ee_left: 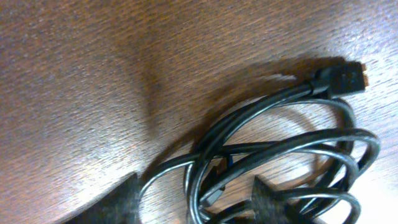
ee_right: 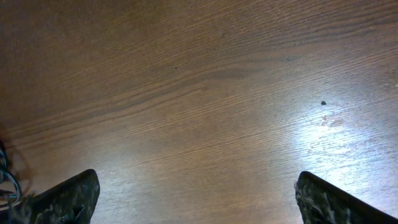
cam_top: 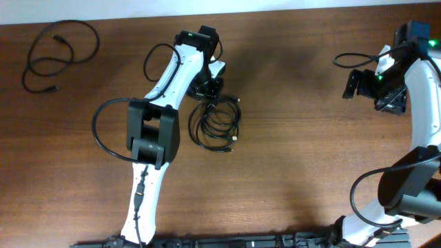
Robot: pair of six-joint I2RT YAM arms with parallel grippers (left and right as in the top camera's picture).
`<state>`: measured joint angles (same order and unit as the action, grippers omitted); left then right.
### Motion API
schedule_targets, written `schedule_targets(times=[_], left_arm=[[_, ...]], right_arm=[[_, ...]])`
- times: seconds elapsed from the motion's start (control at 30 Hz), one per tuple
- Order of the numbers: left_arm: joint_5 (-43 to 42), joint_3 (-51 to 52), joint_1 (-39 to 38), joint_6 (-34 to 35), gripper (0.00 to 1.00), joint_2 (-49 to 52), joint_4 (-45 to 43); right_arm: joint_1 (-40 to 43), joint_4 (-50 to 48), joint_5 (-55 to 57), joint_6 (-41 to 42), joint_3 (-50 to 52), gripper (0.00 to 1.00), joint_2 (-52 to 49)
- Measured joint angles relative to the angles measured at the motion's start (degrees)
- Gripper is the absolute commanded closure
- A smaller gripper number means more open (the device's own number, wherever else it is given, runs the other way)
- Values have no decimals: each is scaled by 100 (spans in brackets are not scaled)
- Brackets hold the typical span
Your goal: Untangle cables
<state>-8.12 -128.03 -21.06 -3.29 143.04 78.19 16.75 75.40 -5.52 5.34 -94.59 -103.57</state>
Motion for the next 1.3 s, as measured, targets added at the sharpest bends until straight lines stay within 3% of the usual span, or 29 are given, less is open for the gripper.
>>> schedule_targets(times=[0.07, 0.2, 0.27, 0.4, 0.57, 0.7, 0.87, 1.07, 1.23, 1.3], left_arm=[[-94, 0, 0, -17, 62, 0, -4], [-146, 0, 0, -28, 83, 0, -114], [-149, 0, 0, -22, 89, 0, -120], [-146, 0, 0, -31, 76, 0, -133], [-146, 0, 0, -15, 83, 0, -164], [-146, 26, 0, -15, 82, 0, -162], [-136, 267, 4, -26, 100, 0, -232], [-94, 55, 0, -13, 100, 4, 138], [-118, -2765, 0, 179, 100, 140, 1694], [-415, -3801, 0, 271, 100, 114, 1838]], right_arm=[[0, 0, 2, 4, 0, 2, 0], [0, 0, 2, 0, 0, 2, 0], [0, 0, 2, 0, 0, 2, 0], [0, 0, 2, 0, 0, 2, 0], [0, 0, 2, 2, 0, 2, 0], [0, 0, 0, 4, 0, 1, 0], [0, 0, 0, 0, 0, 2, 0], [0, -4, 0, 2, 0, 2, 0], [0, -2, 0, 0, 0, 2, 0], [0, 0, 0, 2, 0, 2, 0]])
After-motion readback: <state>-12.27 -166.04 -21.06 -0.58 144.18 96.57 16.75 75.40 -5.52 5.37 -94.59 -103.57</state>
